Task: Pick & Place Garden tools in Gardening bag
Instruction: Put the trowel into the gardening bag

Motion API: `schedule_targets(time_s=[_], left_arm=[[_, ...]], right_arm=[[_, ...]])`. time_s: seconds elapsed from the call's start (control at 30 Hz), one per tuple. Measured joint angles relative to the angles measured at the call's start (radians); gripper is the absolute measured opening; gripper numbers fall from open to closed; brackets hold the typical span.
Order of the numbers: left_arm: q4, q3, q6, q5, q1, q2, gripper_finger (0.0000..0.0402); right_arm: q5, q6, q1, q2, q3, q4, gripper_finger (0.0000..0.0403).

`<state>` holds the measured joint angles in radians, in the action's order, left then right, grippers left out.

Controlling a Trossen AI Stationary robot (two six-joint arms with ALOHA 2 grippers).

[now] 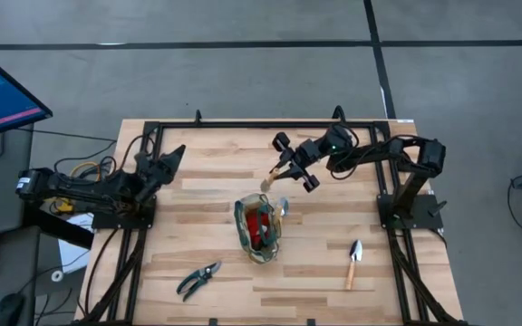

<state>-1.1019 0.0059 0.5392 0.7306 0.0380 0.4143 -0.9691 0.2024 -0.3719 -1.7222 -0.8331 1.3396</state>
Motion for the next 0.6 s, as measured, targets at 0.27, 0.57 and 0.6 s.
schedule_targets(time_s=[0.27,0.57,0.6], left_arm=[[-0.005,0.000,-0.007,0.032,0.000,0.000,0.0008],[-0.006,0.000,-0.124,0.002,0.000,0.000,0.0008],[-0.006,0.000,-0.143,-0.009,0.000,0.000,0.0008]], right_arm=[[-0.033,0.000,-0.026,0.000,-0.007,-0.001,0.0063],[-0.006,0.083,0.035,0.000,-0.094,-0.023,0.0063],[0.018,0.079,0.053,0.000,-0.114,-0.054,0.0063]])
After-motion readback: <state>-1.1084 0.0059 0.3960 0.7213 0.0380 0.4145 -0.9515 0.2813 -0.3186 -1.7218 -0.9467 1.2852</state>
